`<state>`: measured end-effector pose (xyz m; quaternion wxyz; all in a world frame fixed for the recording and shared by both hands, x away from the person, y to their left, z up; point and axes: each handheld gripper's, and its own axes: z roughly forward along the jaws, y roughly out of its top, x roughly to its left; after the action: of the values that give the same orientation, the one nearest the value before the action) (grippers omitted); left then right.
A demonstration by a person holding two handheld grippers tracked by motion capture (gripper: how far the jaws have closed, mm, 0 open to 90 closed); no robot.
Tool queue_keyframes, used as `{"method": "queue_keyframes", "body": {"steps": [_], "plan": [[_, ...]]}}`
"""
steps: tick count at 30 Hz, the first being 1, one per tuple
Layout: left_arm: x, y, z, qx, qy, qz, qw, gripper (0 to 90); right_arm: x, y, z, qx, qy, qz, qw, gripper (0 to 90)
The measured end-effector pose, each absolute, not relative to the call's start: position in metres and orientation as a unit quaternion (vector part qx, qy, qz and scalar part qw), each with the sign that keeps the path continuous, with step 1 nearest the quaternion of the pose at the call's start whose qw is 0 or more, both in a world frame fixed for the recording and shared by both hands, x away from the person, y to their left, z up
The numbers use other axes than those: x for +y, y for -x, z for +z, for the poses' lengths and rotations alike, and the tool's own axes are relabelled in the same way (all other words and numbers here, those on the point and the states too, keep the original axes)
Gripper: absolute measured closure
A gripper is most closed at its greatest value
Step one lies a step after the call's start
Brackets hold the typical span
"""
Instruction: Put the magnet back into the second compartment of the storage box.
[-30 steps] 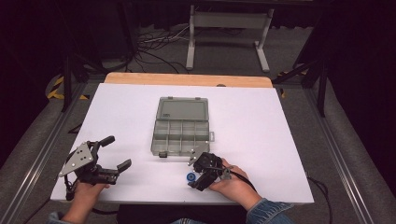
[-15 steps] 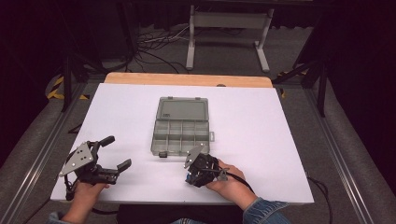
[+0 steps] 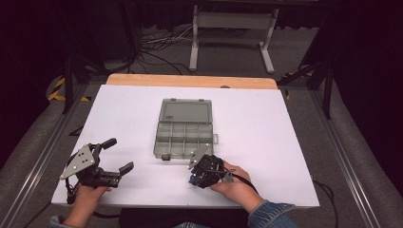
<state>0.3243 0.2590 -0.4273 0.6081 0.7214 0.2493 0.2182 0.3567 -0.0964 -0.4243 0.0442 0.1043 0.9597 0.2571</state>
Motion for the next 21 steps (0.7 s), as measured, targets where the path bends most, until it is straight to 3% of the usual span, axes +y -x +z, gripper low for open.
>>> {"method": "queue_keyframes", "body": {"steps": [21], "plan": [[0.259,-0.325,-0.428,0.250,-0.720,0.218,0.609,0.8,-0.105,-0.363,-0.391,0.953,-0.109,0.277,0.045,63.3]]}}
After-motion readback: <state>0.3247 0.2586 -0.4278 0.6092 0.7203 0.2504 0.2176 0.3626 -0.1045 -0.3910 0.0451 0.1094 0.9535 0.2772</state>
